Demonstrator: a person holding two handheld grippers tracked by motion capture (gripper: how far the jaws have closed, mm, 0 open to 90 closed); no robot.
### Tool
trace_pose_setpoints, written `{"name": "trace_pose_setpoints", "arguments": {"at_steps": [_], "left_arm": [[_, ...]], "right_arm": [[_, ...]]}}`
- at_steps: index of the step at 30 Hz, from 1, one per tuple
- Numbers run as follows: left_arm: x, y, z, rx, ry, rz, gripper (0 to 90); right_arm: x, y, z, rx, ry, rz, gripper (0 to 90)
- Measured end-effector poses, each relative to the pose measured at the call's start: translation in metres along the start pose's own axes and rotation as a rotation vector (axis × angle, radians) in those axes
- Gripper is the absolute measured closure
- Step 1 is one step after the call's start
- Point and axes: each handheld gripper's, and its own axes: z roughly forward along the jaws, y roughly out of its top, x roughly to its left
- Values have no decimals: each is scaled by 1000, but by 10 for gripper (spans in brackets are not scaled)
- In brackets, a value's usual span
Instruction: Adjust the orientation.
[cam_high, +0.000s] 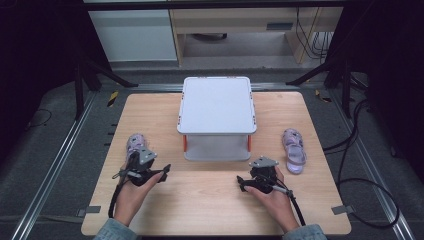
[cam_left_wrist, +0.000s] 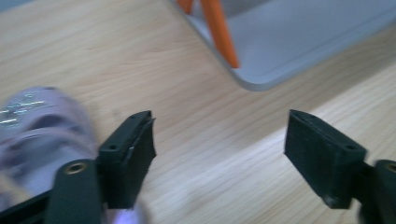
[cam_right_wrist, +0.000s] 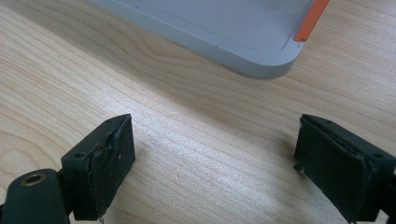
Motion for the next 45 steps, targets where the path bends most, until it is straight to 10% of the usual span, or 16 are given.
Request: {"name": "trace_pose_setpoints", "arguments": {"at_steps": [11,21,45], "left_arm": [[38,-11,-14,-7,54,-87,480],[49,-20,10,27,20,-166,454],[67,-19,32,25,43,-186,803]], "right_arm": [[0,0,0,0,0,0,123],[0,0,0,0,0,0,122],[0,0,0,0,2,-2,122]]}}
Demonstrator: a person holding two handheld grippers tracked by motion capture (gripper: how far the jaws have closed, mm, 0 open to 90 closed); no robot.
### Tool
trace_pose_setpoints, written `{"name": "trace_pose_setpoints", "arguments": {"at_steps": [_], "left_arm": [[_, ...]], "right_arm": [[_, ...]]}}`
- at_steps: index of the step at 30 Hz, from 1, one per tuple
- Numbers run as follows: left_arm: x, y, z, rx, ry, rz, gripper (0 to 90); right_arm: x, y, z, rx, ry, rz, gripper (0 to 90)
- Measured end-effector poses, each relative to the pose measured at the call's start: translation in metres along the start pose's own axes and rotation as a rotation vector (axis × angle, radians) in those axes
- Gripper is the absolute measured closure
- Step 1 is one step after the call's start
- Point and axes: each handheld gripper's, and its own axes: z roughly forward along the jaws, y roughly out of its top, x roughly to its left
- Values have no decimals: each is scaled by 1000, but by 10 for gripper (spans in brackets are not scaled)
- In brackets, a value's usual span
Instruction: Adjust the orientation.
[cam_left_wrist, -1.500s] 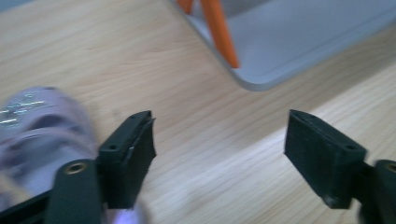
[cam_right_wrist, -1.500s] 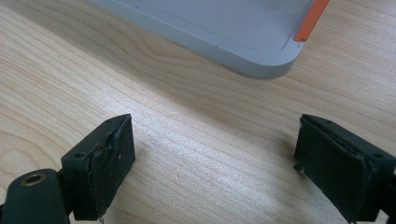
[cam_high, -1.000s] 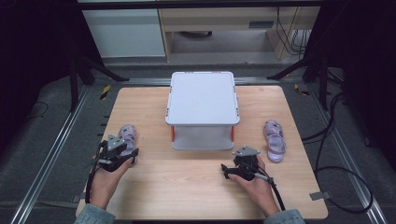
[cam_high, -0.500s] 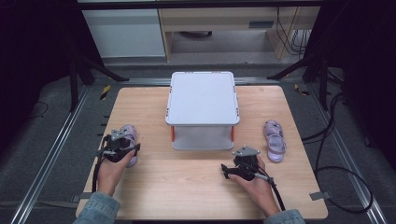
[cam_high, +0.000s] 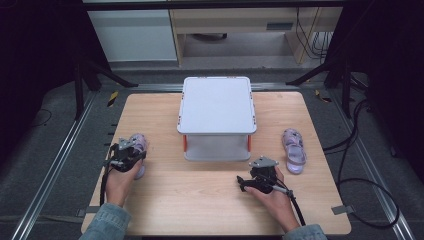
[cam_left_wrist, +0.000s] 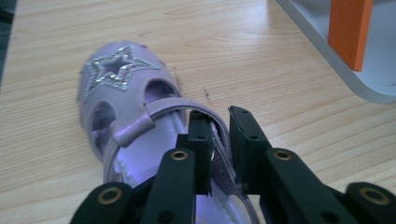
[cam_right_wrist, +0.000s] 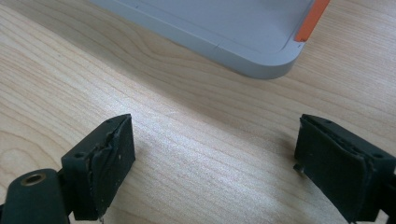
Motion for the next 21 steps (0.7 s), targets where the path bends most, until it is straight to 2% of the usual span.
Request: {"name": "trace_pose_setpoints", "arguments": {"at_steps": [3,6,11,14,16,21], "left_arm": [[4,-1,-7,-17,9,-11,845],[2,-1,-13,-32,2,-3,852],[-17,-7,-32,-53,-38,52,853],[-32,-12,-45,-67,-81,80,852],[-45,-16,-53,-70,-126,98,852],[-75,-22,-60,-74,-218,129,851]], "right_arm": [[0,0,0,0,0,0,123],[0,0,0,0,0,-1,122],[0,0,0,0,0,-1,123],[0,0,0,0,0,-2,123],[0,0,0,0,0,-2,123],[0,0,0,0,0,-1,122]]}}
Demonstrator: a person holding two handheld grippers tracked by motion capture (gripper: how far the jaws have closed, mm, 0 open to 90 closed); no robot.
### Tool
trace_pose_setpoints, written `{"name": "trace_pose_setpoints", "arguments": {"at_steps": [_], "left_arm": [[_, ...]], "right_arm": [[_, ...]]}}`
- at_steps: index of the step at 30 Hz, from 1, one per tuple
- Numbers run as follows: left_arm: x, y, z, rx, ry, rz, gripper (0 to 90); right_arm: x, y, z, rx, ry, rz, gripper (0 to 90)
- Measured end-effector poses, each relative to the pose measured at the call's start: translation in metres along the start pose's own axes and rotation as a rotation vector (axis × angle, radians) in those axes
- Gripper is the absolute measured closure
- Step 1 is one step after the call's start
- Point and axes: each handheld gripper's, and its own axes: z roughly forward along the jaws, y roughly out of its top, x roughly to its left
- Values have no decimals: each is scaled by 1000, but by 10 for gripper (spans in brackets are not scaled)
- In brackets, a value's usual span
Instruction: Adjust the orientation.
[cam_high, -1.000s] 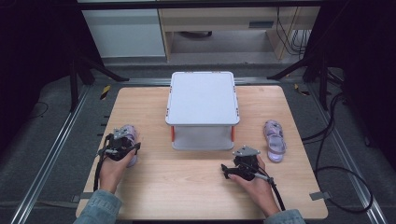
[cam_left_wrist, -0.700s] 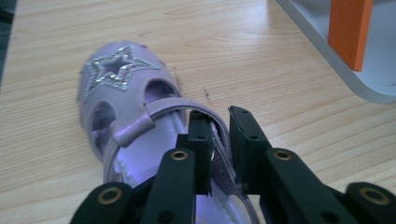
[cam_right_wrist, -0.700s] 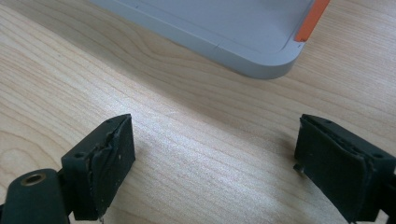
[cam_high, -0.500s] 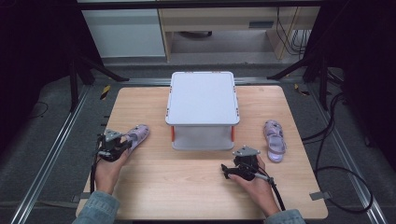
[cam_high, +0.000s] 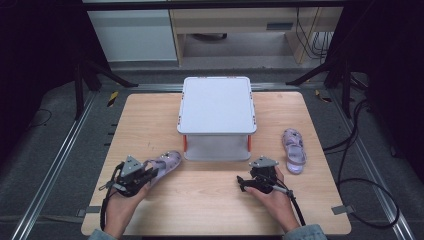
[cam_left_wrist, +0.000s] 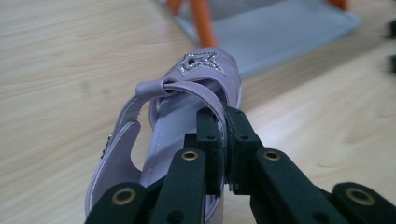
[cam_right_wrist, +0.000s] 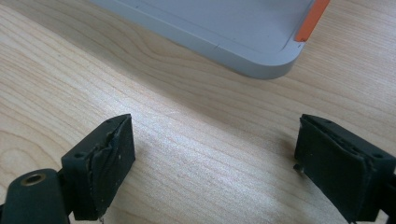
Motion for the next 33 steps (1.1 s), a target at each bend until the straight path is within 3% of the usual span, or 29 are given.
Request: {"name": "trace_pose_setpoints", "arguments": {"at_steps": [8,16,19,22,25,27,29,33], "left_arm": [[-53,7,21,12,-82,69,849],[-90,7,40,21,-117,100,842],[-103,4,47,33,-149,102,819],[-117,1,56,45,-157,137,756],[-118,0,57,62,-161,145,646],[-116,0,51,52,-168,129,536],[-111,-1,41,45,-187,112,479],[-99,-3,18,15,-193,99,542]], "right_arm": [[0,0,0,-1,2,-3,123],[-1,0,0,0,4,-5,123],[0,0,0,1,5,-3,123],[-1,0,0,-1,5,-6,123],[-1,0,0,1,6,-8,123],[-1,0,0,0,6,-8,123],[-1,0,0,1,6,-10,123],[-1,0,0,1,7,-8,123]]}}
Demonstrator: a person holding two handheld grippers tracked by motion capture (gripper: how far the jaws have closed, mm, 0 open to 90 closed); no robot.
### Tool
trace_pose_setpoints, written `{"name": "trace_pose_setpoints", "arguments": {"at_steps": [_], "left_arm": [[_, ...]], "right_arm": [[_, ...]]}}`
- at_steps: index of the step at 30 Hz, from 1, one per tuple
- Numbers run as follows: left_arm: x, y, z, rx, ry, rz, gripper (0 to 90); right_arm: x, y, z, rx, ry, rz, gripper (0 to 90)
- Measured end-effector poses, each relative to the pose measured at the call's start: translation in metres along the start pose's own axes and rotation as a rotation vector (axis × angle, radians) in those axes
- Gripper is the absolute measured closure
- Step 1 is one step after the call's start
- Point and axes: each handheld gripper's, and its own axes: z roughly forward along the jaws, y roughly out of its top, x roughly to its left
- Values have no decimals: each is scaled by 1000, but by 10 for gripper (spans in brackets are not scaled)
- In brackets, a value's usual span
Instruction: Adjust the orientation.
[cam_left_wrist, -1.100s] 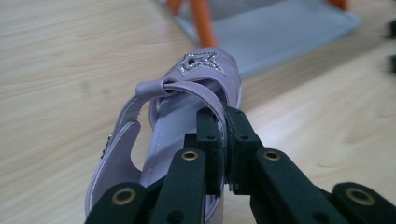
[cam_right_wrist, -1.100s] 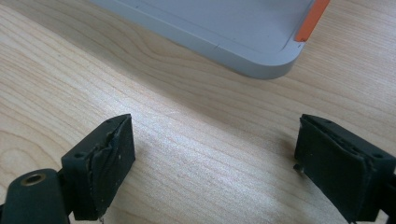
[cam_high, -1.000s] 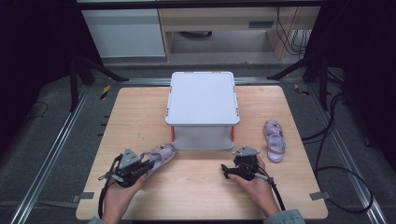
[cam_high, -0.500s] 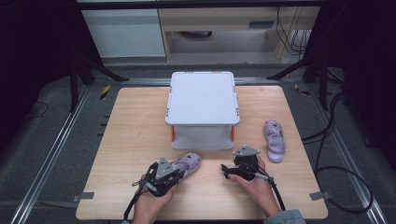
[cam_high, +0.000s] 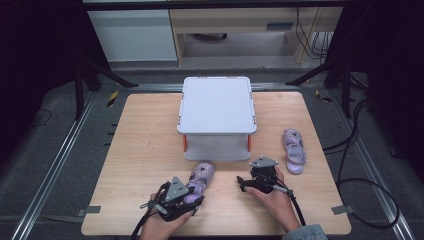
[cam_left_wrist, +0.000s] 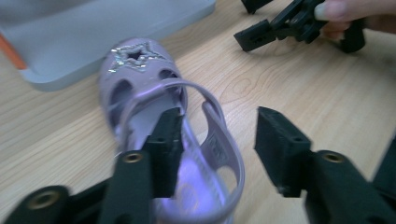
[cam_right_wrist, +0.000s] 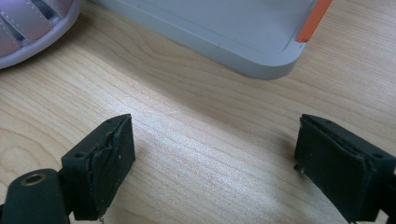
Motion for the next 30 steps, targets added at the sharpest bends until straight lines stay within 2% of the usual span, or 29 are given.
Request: {"name": "trace_pose_setpoints", "arguments": {"at_steps": [1,3,7,10,12,16,19,22,24,27,29,30], "left_arm": [[5,1,-8,-13,13,-2,544],[11,2,-14,-20,37,4,571],[26,3,-9,-11,79,0,577],[33,0,1,15,75,-5,575],[34,-2,7,34,52,-17,568],[33,-6,16,64,63,8,589],[34,-7,24,96,54,13,654],[36,-6,25,91,69,-2,750],[37,-5,23,77,99,0,776],[36,-1,18,52,112,-22,787],[35,3,15,35,113,-31,790],[35,5,14,32,113,-33,791]], "right_arm": [[0,0,0,-1,0,-1,123],[0,0,0,0,1,1,123],[0,0,0,0,0,0,123],[0,0,0,0,1,0,123],[0,0,0,0,1,0,123],[0,0,0,0,1,1,123],[0,0,0,0,1,0,123],[0,0,-1,-1,1,4,133],[0,0,-2,5,5,1,182],[-1,2,-8,14,15,-5,258],[-2,4,-15,-12,22,11,322],[-2,7,-21,-30,22,0,355]]}}
